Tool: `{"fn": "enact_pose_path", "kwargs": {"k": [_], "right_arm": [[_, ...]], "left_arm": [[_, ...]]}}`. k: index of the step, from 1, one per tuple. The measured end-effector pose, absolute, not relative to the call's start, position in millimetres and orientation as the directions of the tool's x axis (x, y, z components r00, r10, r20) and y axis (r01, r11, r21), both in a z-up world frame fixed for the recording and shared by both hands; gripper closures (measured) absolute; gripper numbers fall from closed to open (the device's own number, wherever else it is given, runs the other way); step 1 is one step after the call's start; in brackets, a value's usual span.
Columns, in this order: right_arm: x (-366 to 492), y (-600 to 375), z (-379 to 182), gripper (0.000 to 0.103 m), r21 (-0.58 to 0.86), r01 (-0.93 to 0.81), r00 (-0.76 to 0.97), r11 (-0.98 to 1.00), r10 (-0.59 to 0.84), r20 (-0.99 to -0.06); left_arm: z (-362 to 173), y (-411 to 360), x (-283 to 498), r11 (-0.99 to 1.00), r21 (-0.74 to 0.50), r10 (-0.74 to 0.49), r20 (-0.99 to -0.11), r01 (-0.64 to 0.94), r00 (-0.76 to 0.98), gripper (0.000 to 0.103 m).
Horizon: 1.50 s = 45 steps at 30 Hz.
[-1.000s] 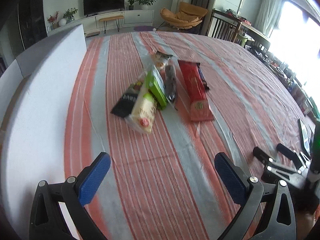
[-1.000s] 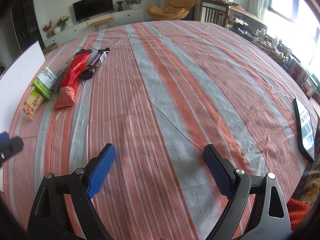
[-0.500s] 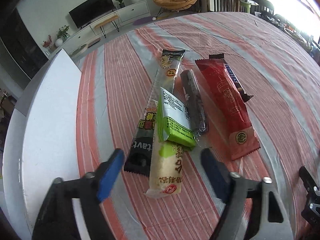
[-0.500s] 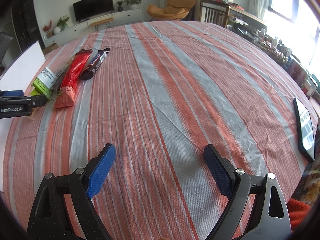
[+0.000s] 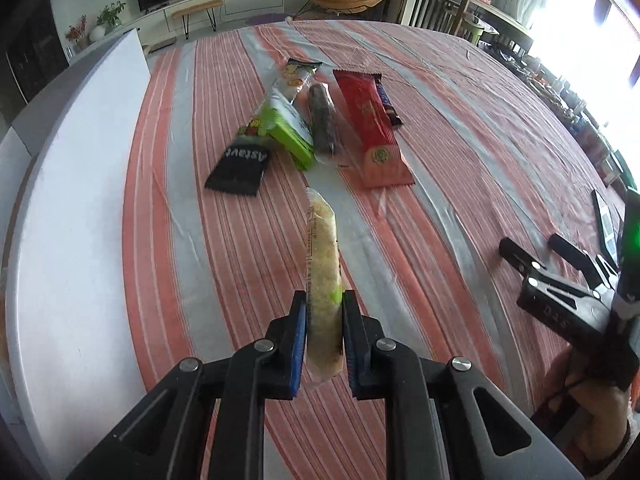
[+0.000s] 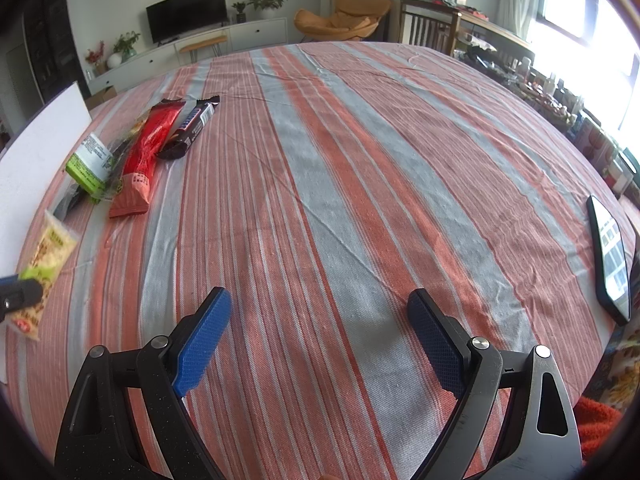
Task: Organize snacks
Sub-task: 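Pull the white packet out of the pile and set it down with the left gripper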
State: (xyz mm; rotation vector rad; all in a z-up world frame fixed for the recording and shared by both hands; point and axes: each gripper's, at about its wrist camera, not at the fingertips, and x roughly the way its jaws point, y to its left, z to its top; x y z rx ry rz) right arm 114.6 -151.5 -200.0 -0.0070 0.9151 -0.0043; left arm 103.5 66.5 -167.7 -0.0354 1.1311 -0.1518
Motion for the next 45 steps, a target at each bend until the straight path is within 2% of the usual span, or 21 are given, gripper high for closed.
{"fn": "enact_pose_path", "kwargs": {"k": [1, 3, 4, 5, 14, 19, 25, 29, 45], "right_arm": [[115, -151, -200, 0.012, -0.008, 0.001, 0.61, 1.0, -0.007, -0.793], [115, -152, -200, 0.012, -0.008, 0.001, 0.61, 1.0, -0.007, -0.793], [115, -151, -200, 0.012, -0.008, 0.001, 0.61, 1.0, -0.007, -0.793], [115, -152, -200, 0.012, -0.008, 0.001, 0.61, 1.0, -0.007, -0.793], [115, -151, -200, 0.011, -0.008, 0.001, 0.61, 1.0, -0.007, -0.793], [115, -151, -201, 0.011, -0.009, 0.001, 0.609, 1.0, -0.008, -0.793], [115, -151, -201, 0.011, -0.009, 0.002, 0.61, 1.0, -0.008, -0.793], [115, -151, -201, 0.011, -0.009, 0.002, 0.61, 1.0, -0.008, -0.793], [115, -151, -201, 0.011, -0.008, 0.002, 0.61, 1.0, -0.008, -0.792]], "left_arm": [[-170, 68, 100, 0.988, -0.114, -0.146, -0.896, 0.1, 0.418, 0.083], [-174, 70, 98, 0.989, -0.122, -0.148, -0.895, 0.089, 0.42, 0.056], [-176, 74, 97, 0.99, -0.119, -0.138, -0.896, 0.071, 0.421, 0.032], [-176, 77, 95, 0.991, -0.12, -0.131, -0.892, 0.053, 0.433, 0.023], [-185, 83, 102, 0.992, -0.118, -0.126, -0.888, 0.044, 0.442, 0.023], [-193, 69, 104, 0.998, -0.012, -0.042, -0.885, 0.068, 0.464, 0.018], [-201, 78, 105, 1.0, -0.013, -0.02, -0.864, 0.017, 0.504, 0.0], [-202, 80, 102, 1.0, -0.009, -0.017, -0.836, 0.017, 0.549, 0.0], [-203, 76, 98, 1.0, -0.008, -0.01, -0.821, 0.006, 0.571, 0.0]]}}
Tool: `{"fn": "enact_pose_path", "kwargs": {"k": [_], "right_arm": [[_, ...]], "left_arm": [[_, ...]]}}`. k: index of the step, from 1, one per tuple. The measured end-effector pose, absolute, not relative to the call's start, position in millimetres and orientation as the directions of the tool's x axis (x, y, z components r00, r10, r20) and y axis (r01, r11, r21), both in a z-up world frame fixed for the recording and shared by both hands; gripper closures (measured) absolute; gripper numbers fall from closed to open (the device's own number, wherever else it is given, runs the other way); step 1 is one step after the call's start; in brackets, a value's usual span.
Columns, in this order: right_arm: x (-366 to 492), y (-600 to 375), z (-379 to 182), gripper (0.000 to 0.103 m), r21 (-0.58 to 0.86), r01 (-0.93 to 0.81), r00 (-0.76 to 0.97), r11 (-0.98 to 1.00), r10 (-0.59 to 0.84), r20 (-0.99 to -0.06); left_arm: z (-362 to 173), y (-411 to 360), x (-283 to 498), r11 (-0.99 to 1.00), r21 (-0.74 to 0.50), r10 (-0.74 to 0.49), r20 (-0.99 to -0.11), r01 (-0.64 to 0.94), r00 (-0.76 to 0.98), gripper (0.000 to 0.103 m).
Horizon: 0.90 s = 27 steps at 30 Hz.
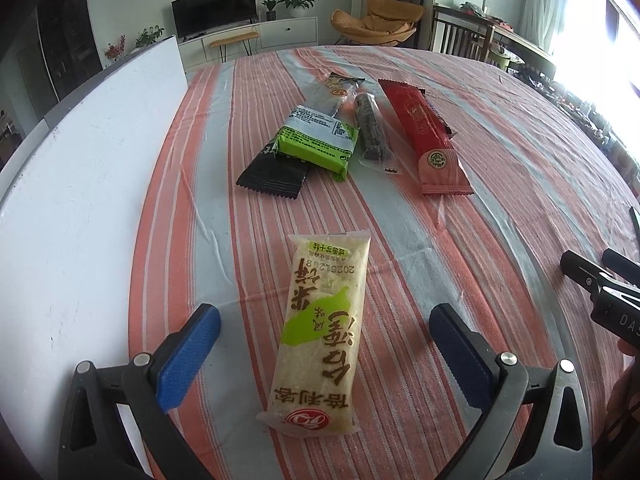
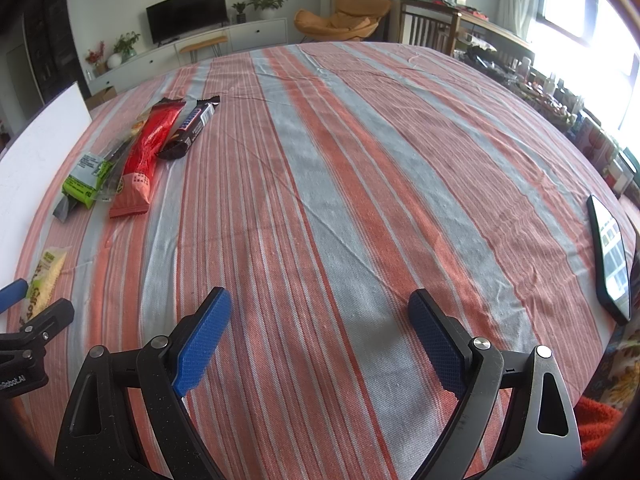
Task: Organize snacks
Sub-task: 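Pull the white packet out of the pile and set it down with the left gripper, then reach the right gripper to the red wafer bar and close on it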
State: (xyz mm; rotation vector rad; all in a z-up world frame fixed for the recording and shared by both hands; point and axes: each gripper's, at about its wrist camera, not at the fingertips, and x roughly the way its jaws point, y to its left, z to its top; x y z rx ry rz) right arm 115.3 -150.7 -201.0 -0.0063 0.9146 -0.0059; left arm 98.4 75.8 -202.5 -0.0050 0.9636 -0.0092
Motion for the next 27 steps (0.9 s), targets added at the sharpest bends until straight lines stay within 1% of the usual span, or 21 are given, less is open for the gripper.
{"fn": "enact_pose_path", "kwargs": {"k": [11, 15, 18, 21, 24, 27], "right_arm": [[115, -150, -201, 0.01, -0.007, 0.004, 0.612, 1.0, -0.008, -0.791], [115, -153, -197, 0.01, 0.014, -0.001, 0.604, 1.0, 0.011, -0.797], [117, -153, -187, 0.011, 0.089, -0.023, 0.609, 0.996, 0.084, -0.789], [127, -135, -174, 0.011, 0.127, -0.097, 0.606, 0.987, 0.16, -0.779], [153, -105, -164, 0.011, 0.178, -0.207, 0.546, 0.962, 0.264, -0.795], [182, -71, -164, 0.012, 0.188, -0.286, 0.479, 0.94, 0.31, -0.821]], "left_arm": [[-202, 76, 99, 1.0, -0.009, -0.011, -0.821, 0.006, 0.571, 0.0], [-203, 76, 99, 1.0, -0.009, -0.011, -0.821, 0.006, 0.571, 0.0], [-202, 76, 99, 1.0, -0.009, -0.011, -0.821, 0.007, 0.571, 0.0], [-203, 76, 99, 1.0, -0.009, -0.011, -0.821, 0.006, 0.571, 0.0], [-203, 76, 99, 1.0, -0.009, -0.011, -0.821, 0.007, 0.571, 0.0], [-203, 76, 98, 1.0, -0.009, -0.011, -0.821, 0.007, 0.571, 0.0]]}}
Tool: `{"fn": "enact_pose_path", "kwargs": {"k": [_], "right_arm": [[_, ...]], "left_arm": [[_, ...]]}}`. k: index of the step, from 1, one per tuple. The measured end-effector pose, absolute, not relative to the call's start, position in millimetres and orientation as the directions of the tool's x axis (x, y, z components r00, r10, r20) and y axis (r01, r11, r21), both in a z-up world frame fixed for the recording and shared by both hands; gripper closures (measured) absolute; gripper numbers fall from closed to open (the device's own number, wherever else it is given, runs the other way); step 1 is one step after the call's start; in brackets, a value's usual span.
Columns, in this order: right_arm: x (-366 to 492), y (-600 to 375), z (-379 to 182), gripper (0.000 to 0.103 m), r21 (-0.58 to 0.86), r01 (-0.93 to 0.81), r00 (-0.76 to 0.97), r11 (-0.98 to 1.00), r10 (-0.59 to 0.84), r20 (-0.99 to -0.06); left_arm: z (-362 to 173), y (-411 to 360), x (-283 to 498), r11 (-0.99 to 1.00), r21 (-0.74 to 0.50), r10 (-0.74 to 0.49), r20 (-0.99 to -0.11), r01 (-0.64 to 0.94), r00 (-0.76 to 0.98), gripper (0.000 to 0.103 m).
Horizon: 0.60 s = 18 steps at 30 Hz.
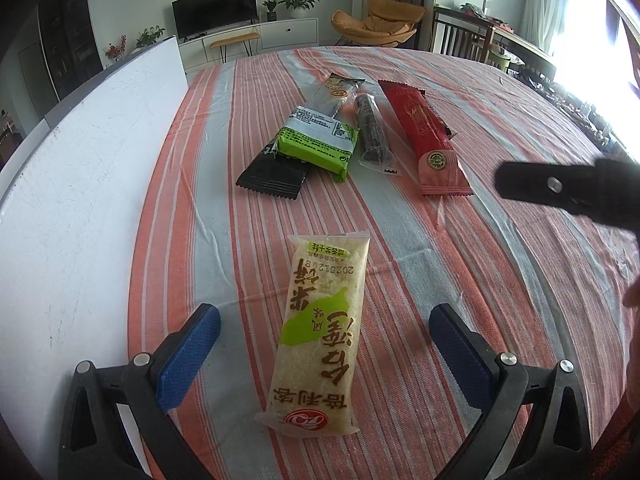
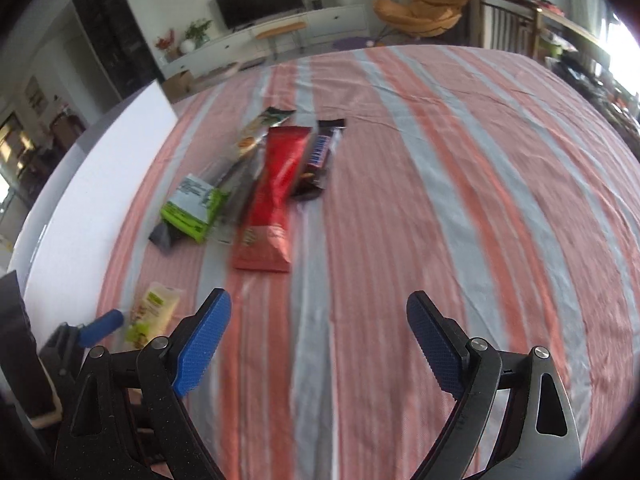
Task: Organize snacks
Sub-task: 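Reach the right gripper to the red wafer bar and close on it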
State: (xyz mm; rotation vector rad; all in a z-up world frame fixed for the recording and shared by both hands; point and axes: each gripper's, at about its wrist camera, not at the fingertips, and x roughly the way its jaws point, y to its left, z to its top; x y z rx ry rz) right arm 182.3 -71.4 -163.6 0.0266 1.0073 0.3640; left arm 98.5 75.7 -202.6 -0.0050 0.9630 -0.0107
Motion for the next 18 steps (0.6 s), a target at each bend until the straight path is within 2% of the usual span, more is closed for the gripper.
{"fn": "enact_pose_path", "kwargs": {"k": [5, 12, 13, 14, 18], "right_arm": [[218, -35, -176, 0.014, 0.175, -0.331, 0.415, 0.927, 0.309, -0.856], [225, -12, -184, 0.016, 0.138, -0.35, 0.404, 0.926, 0.282, -0.87], [225, -10, -185, 0.021, 0.137, -0.353, 0.399, 0.926, 0.281, -0.873], [225, -8, -188, 0.031, 0.141, -0.355, 0.388, 0.924, 0.283, -0.877], [224, -8, -188, 0.043, 0.119, -0.361, 0.404, 0.925, 0.27, -0.874]], "left_arm": [[-203, 75, 98, 1.0, -0.009, -0.011, -0.821, 0.006, 0.571, 0.0], [-203, 76, 98, 1.0, -0.009, -0.011, -0.821, 0.006, 0.571, 0.0], [-203, 76, 99, 1.0, -0.009, -0.011, -0.821, 0.006, 0.571, 0.0], [-203, 76, 99, 1.0, -0.009, -0.011, -0.821, 0.006, 0.571, 0.0], [-203, 76, 99, 1.0, -0.009, -0.011, -0.821, 0.006, 0.571, 0.0]]}}
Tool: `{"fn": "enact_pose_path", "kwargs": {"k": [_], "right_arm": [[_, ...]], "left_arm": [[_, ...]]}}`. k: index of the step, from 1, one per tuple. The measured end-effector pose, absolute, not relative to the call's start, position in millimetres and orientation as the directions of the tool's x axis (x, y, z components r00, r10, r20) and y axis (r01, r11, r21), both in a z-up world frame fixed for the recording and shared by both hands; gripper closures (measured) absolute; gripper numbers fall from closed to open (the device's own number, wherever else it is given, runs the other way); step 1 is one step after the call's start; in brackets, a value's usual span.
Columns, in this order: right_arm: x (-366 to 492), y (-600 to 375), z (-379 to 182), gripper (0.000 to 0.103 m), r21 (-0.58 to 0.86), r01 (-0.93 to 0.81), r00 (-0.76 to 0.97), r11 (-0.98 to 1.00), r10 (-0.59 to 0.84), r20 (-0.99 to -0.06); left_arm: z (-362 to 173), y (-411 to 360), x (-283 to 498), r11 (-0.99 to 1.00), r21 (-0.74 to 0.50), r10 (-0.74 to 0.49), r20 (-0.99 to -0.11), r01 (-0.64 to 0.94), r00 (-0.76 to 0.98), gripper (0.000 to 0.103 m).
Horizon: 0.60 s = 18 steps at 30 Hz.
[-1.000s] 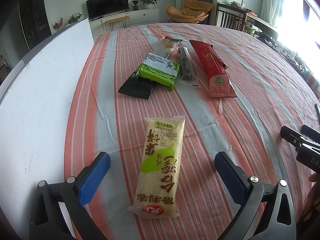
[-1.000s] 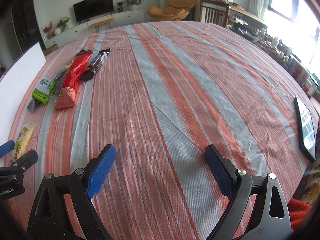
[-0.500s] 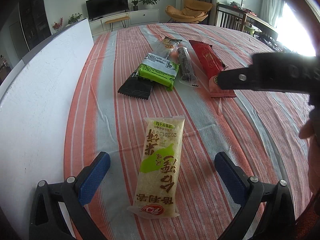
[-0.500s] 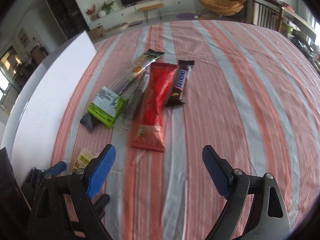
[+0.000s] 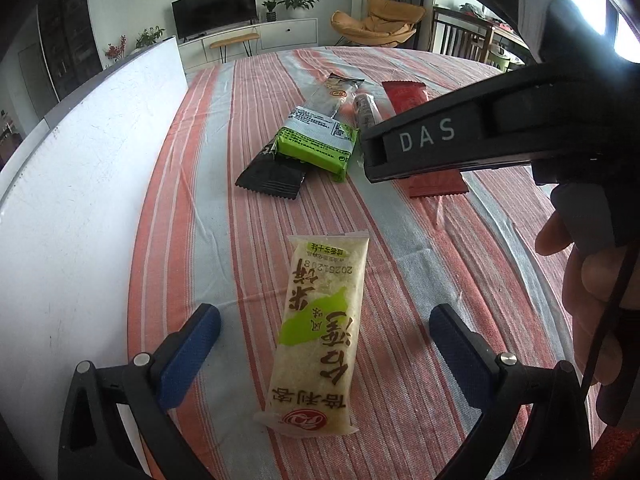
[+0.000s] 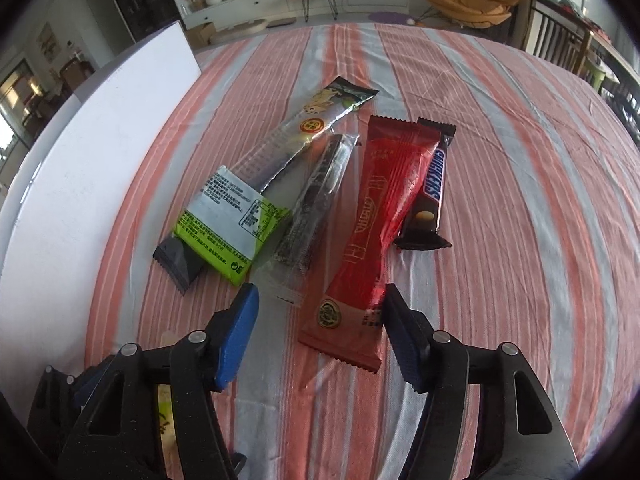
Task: Organize snacks
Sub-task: 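Reach the right gripper to the red wafer bar and close on it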
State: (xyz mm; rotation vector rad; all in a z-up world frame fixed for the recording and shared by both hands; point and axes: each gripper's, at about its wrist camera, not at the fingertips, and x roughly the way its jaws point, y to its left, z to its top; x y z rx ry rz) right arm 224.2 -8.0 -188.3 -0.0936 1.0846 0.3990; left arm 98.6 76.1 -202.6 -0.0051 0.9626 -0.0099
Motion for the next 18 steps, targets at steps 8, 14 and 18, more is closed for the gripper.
{"fn": "enact_pose_path", "kwargs": {"k": [8, 14, 18], "right_arm": [[208, -26, -183, 0.077, 0.197, -0.363, 0.375, 0.911, 0.336, -0.864], [160, -63, -168, 0.077, 0.259, -0.371, 0.375, 0.892, 0.4, -0.836], [129, -102, -173, 0.077, 0.282, -0.315, 0.395, 0.906, 0.395, -0.829]], "left_arm": [[-203, 76, 99, 1.0, -0.009, -0.011, -0.821, 0.007, 0.571, 0.0], [-203, 76, 99, 1.0, -0.009, -0.011, -0.821, 0.006, 0.571, 0.0], [-203, 76, 99, 1.0, -0.009, -0.011, -0.821, 0.007, 0.571, 0.0]]}}
